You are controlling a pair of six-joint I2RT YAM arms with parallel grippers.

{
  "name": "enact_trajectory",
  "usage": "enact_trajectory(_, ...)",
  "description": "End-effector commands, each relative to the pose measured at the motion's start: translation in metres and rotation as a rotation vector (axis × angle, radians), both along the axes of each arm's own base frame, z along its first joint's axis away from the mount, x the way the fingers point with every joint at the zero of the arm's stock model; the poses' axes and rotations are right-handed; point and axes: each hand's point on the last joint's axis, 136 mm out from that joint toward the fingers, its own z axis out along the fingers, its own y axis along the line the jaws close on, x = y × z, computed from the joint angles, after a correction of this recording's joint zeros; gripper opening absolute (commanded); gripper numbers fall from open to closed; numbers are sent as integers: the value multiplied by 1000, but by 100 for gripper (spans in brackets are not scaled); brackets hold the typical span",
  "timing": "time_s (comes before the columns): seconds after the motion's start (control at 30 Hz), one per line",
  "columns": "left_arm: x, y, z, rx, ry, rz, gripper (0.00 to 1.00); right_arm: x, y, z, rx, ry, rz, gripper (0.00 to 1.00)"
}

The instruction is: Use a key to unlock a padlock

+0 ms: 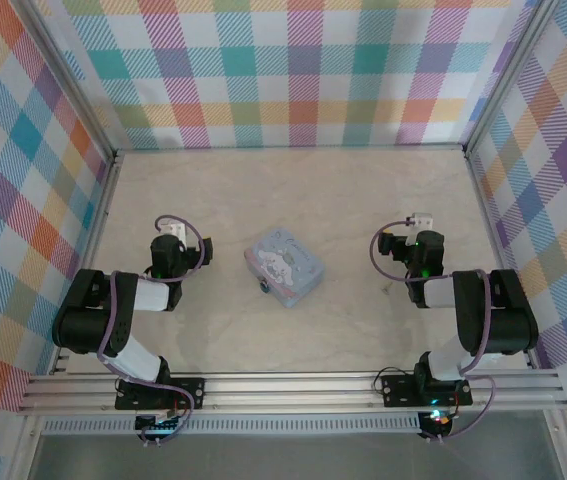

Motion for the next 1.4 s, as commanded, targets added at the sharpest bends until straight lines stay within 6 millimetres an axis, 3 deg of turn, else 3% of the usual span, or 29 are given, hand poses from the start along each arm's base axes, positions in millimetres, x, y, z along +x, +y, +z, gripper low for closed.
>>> enact_trajectory(0.0, 10, 0, 17, 0, -50, -12, 100, 7, 3, 15, 15, -41, 19, 100)
enact_trajectory(1.0, 11, 1, 17, -13, -48, -17, 100, 6, 2, 15, 15, -43, 18, 100)
enact_trajectory(1.1, 12, 5, 24, -12, -36, 7, 100, 7, 2, 27, 14, -39, 15, 100)
enact_trajectory(1.37, 13, 26, 69, -28, -9, 153, 100, -6, 10, 85, 96, -25, 33, 100)
